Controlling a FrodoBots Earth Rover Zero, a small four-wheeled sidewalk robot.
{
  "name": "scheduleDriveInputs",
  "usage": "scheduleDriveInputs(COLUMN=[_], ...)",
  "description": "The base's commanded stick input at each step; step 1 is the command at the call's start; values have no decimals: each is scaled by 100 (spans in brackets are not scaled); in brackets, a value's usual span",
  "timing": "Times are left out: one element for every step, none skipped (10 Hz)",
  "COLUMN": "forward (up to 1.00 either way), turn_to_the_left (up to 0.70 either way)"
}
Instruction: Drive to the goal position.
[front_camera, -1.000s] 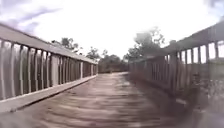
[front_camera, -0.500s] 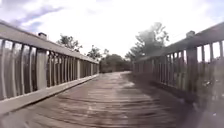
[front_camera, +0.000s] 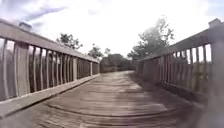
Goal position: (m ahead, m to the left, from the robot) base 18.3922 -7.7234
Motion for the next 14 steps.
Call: scheduleDriveInputs(forward=[100, 100, 100, 100, 100, 100, 100, 100, 100, 100, 100, 100, 100, 100], turn_to_the_left=[0, 0, 0, 0, 0, 0, 0, 0, 0, 0, 0, 0, 0, 0])
